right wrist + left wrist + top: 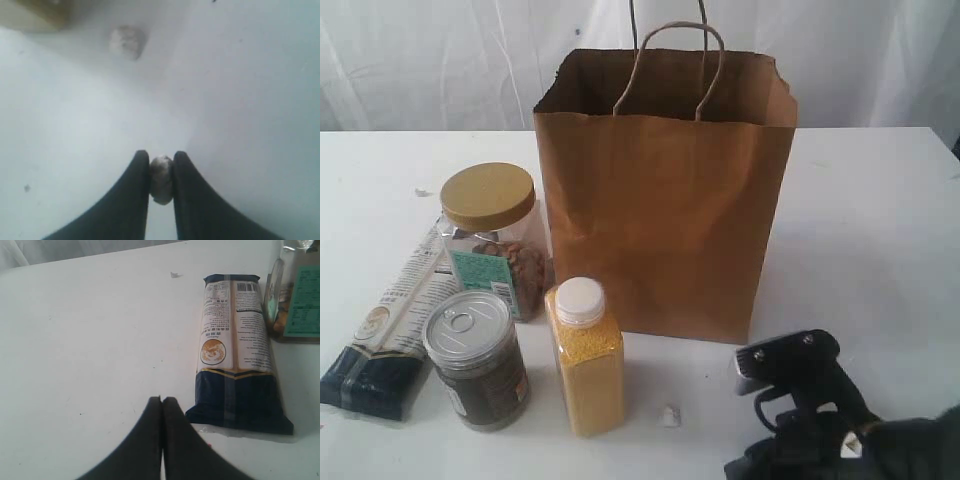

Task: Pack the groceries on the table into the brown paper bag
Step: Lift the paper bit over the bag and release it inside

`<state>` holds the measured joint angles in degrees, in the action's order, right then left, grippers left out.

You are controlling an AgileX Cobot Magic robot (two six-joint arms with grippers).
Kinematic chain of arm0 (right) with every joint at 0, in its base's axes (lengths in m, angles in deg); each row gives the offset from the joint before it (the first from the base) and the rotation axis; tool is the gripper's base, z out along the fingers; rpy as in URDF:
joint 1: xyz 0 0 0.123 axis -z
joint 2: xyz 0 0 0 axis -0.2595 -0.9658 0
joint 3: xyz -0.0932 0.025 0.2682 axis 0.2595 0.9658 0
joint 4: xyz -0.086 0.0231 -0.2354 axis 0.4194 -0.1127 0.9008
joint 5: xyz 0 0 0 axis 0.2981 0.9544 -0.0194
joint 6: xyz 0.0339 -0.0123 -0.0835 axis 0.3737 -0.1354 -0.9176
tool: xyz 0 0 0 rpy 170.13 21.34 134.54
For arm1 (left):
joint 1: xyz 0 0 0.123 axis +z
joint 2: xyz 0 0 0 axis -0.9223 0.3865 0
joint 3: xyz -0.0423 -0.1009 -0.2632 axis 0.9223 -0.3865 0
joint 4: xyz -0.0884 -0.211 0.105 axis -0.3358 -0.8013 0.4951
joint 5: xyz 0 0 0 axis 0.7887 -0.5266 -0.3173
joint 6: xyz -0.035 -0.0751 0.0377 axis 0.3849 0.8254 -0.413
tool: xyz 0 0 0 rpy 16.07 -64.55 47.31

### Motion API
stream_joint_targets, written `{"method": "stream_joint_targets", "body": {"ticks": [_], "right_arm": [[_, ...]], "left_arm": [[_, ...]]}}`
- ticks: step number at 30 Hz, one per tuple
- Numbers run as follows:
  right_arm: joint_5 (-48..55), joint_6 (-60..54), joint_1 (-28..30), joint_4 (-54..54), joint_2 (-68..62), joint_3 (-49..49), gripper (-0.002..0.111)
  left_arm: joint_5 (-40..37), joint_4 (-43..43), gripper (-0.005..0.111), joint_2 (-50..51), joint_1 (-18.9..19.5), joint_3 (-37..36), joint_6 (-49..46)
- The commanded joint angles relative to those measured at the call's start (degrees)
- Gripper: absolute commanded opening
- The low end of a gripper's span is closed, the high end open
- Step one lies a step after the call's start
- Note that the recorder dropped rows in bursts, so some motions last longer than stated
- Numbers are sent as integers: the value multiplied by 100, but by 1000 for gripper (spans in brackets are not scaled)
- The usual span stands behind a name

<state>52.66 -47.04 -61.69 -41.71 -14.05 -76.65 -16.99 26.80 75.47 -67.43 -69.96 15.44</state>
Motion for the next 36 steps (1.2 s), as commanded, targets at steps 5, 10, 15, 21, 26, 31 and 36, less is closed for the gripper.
{"method": "stream_joint_targets", "body": {"ticks": [5, 10, 15, 21, 26, 31, 36], "right_arm": [[403, 149, -333, -430, 2665, 418, 0], [201, 149, -333, -430, 3997, 418, 0], [-1114, 366, -333, -709, 5160, 408, 0], [-3553, 2253, -333, -504, 5895, 408, 0], [-2761, 1949, -333, 107, 5673, -141, 0], [-1559, 745, -333, 21, 4484, -1123, 0], [-1525, -556, 36, -395, 2611, -2345, 0]], "left_arm": [[21, -15, 0, -26, 6, -16, 11], [21, -15, 0, -26, 6, -16, 11], [21, -15, 0, -26, 6, -16, 11], [21, -15, 0, -26, 6, -16, 11], [21, -15, 0, -26, 6, -16, 11], [21, -15, 0, -26, 6, -16, 11], [21, -15, 0, -26, 6, -16, 11]]}}
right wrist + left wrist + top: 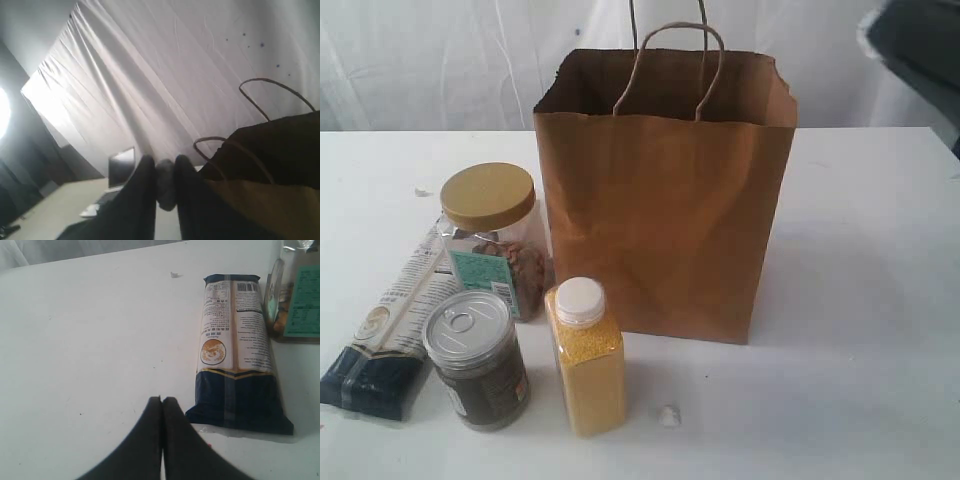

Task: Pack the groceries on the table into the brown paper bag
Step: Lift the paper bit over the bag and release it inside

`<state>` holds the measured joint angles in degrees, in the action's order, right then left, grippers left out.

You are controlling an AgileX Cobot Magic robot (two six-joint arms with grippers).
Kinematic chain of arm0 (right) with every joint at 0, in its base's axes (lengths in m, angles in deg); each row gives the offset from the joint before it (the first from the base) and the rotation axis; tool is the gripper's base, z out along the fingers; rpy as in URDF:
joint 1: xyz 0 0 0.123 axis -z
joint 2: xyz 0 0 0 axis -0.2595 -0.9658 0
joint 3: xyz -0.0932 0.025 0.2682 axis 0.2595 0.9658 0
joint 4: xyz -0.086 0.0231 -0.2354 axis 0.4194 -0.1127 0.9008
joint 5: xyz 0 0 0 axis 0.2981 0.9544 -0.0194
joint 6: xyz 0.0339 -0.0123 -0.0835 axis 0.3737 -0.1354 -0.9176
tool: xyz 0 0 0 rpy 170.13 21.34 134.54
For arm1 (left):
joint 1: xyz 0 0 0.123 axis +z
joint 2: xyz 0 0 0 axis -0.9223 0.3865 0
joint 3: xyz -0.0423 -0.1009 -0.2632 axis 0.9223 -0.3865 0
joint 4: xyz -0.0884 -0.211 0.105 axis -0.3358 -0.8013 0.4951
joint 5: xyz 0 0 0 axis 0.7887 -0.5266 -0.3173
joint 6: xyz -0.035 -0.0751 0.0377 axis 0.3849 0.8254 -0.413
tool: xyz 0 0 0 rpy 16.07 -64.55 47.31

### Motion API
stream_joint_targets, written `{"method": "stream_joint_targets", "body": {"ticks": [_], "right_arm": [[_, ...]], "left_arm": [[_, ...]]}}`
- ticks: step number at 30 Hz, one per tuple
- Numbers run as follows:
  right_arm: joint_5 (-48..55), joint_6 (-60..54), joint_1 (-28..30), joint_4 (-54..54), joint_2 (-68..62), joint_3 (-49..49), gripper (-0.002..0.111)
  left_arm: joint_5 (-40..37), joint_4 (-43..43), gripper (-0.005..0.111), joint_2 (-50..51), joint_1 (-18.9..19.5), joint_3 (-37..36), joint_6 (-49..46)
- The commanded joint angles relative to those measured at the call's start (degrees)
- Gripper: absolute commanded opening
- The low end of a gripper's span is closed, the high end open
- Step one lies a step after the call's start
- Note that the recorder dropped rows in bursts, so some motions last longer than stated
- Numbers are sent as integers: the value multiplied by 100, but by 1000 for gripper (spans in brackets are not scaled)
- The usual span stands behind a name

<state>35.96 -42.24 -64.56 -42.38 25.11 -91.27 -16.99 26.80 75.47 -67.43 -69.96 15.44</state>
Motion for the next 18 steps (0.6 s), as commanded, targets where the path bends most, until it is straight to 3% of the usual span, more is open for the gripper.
{"method": "stream_joint_targets", "body": {"ticks": [1, 9, 18], "right_arm": [[192, -1256, 477, -500, -1587, -1116, 0], [1315, -1580, 2170, -796, -3522, -2837, 0], [2596, -1595, 2620, -499, -4316, -3358, 0]], "left_arm": [[21, -15, 0, -26, 6, -16, 11], [21, -15, 0, -26, 6, -16, 11], [21, -15, 0, -26, 6, -16, 11]]}}
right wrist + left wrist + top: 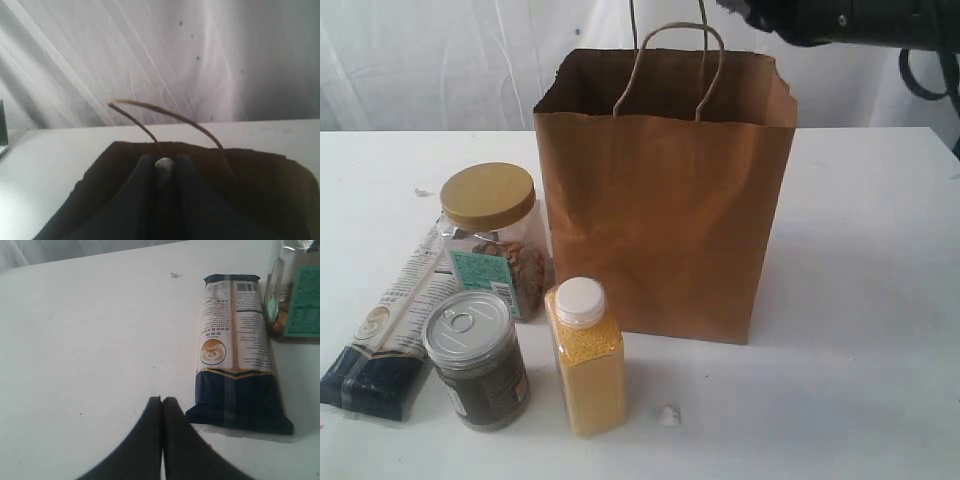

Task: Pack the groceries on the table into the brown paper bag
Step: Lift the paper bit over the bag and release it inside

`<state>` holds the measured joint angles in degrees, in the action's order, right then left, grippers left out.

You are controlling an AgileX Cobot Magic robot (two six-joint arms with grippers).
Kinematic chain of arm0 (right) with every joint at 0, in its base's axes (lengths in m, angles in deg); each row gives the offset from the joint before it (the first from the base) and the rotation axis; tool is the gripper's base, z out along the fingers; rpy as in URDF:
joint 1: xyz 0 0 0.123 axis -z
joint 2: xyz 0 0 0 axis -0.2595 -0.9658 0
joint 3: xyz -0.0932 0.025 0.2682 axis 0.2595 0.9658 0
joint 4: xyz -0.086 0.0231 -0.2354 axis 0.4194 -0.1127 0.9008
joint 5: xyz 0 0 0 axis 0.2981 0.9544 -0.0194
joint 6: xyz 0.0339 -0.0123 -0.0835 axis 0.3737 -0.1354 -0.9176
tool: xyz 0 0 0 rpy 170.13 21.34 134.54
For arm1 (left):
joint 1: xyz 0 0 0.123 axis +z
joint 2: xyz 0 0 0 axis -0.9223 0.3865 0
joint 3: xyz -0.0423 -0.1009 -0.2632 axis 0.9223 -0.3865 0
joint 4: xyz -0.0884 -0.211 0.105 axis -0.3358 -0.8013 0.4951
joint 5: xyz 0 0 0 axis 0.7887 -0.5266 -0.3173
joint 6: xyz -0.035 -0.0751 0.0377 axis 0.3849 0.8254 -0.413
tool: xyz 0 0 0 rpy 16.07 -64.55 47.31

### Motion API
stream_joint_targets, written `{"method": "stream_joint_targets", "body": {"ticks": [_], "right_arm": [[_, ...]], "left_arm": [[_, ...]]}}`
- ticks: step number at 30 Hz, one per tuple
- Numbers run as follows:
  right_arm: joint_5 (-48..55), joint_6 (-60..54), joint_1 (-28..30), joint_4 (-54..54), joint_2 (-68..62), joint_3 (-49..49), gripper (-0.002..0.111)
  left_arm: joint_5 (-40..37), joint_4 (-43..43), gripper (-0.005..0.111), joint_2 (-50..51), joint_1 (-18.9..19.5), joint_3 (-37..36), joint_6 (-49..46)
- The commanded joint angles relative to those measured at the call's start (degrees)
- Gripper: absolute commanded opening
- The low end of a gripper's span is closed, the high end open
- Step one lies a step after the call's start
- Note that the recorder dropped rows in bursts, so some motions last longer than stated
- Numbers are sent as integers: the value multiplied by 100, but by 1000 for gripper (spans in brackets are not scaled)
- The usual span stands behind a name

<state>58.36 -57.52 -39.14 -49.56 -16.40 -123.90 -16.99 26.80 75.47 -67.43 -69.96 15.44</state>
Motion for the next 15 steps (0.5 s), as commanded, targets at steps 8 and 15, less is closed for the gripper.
{"method": "stream_joint_targets", "body": {"ticks": [8, 15], "right_arm": [[1106, -89, 78, 843, -205, -94, 0], [1081, -89, 78, 1474, -205, -94, 21]], "left_arm": [[21, -15, 0, -26, 6, -16, 11], [21, -15, 0, -26, 6, -16, 11]]}}
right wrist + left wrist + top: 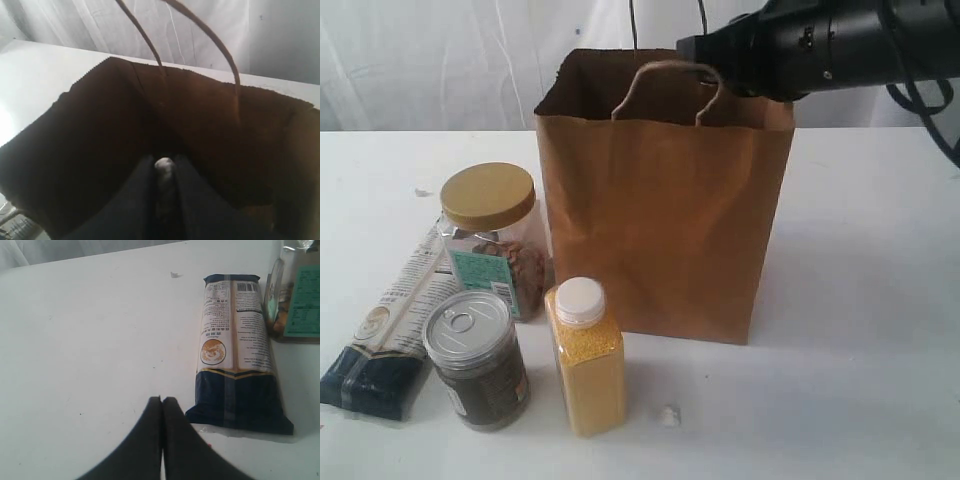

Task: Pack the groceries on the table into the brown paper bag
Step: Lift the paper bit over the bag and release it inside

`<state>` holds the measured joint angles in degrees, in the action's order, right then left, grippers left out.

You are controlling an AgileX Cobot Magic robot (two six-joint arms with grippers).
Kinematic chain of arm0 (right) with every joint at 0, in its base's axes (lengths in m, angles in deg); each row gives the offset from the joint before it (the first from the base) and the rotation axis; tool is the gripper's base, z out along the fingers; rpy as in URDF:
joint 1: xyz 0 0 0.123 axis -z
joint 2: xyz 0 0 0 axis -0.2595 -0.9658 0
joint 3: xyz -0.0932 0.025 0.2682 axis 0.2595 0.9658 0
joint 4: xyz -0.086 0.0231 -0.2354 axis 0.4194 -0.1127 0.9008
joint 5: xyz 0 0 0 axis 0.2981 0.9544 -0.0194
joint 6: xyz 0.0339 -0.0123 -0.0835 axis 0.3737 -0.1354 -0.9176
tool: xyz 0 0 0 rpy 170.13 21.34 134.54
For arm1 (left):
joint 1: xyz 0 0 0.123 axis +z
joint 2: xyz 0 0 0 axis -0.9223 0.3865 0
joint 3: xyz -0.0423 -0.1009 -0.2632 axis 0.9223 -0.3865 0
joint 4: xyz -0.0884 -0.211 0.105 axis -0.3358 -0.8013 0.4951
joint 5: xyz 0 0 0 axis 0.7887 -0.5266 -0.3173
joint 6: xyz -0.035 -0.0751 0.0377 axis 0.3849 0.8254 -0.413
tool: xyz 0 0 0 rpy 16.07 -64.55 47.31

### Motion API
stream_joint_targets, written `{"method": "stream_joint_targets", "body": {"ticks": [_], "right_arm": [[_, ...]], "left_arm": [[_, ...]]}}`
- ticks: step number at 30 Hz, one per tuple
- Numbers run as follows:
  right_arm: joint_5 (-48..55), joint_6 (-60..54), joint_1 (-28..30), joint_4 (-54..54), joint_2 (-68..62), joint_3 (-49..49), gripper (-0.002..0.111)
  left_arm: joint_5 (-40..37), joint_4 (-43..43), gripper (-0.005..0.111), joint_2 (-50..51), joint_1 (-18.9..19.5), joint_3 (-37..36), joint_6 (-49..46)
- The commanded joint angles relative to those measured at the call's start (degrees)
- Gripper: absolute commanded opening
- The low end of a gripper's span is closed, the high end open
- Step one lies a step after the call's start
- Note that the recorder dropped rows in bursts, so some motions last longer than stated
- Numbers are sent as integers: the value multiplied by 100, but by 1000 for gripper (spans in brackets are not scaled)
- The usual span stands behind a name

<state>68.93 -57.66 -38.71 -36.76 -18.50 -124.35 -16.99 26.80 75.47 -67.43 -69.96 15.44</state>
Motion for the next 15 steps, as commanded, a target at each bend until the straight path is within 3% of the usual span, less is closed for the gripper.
{"method": "stream_joint_targets", "body": {"ticks": [1, 12, 15], "right_arm": [[24, -75, 35, 194, 6, -49, 24], [-21, -28, 35, 555, 422, -49, 27], [259, 145, 35, 1219, 1052, -49, 8]], "left_arm": [[21, -15, 0, -26, 6, -16, 11], [21, -15, 0, -26, 6, -16, 11], [21, -15, 0, -26, 6, -16, 11]]}}
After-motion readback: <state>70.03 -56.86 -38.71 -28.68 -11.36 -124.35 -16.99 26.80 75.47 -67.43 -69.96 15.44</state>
